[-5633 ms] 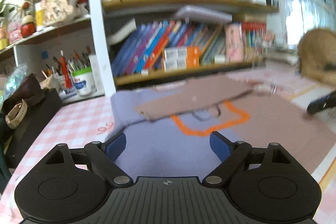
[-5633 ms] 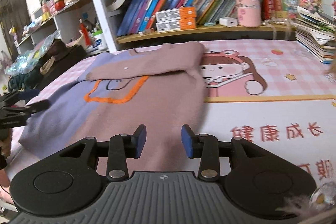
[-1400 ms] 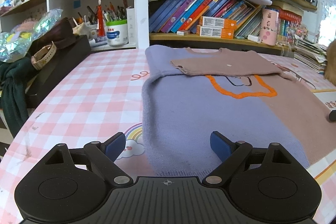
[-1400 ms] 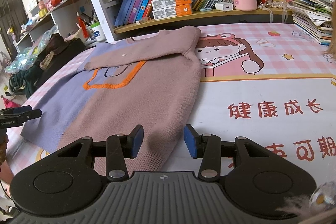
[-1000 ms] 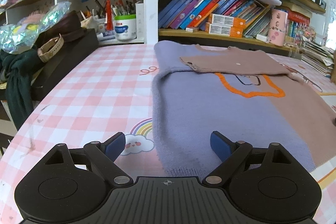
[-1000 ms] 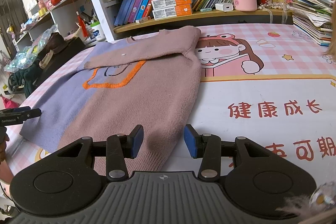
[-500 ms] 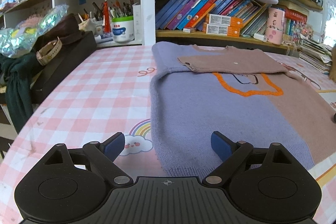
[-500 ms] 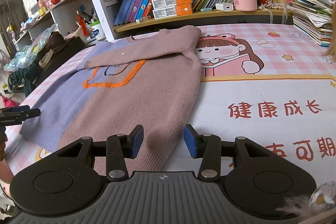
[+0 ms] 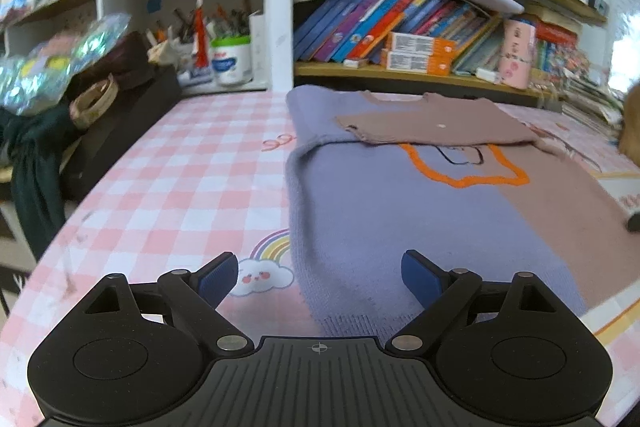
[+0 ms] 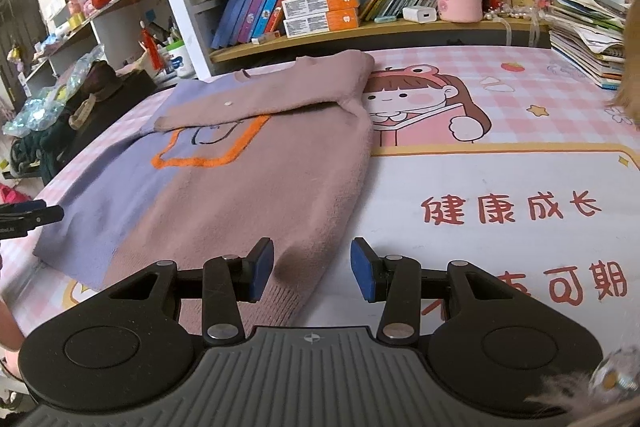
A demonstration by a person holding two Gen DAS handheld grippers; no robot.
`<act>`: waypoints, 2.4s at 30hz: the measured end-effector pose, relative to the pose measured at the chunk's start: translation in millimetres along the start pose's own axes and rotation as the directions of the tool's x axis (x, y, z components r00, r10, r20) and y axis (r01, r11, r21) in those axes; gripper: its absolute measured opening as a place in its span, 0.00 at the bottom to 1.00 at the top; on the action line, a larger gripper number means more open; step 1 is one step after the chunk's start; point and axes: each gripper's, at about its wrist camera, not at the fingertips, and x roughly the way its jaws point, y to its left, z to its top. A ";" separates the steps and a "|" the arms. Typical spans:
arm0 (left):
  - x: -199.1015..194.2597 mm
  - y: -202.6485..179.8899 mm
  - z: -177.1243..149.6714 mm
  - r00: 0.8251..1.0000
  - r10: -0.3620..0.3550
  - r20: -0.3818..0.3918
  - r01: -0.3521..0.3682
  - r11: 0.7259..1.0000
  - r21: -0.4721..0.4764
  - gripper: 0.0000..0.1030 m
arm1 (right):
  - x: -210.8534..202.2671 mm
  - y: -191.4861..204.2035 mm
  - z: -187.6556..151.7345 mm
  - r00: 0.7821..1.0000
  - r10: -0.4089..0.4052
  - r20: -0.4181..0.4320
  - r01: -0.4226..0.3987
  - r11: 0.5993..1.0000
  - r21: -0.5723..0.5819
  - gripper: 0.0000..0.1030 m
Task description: Fold clothes
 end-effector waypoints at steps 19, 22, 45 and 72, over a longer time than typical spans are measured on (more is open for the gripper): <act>3.2 11.6 -4.6 0.999 -0.048 -0.017 0.047 0.996 -0.080 0.20 | 4.0 5.7 -1.4 1.000 0.003 -0.023 -0.003 1.000 -0.026 0.21; 2.2 12.5 -2.2 0.997 -0.073 0.000 0.072 0.993 -0.097 0.05 | 6.1 6.4 1.3 1.000 0.014 -0.019 -0.014 1.000 -0.021 0.12; 1.4 25.3 -8.6 0.990 -0.137 -0.044 0.129 0.979 -0.156 0.17 | 2.9 -13.7 -2.3 0.990 0.141 -0.023 -0.135 0.976 0.170 0.21; -0.4 33.9 0.5 0.947 -0.313 0.063 0.318 0.905 -0.281 0.05 | -8.3 -18.9 14.1 0.935 0.323 0.149 -0.353 0.893 0.279 0.09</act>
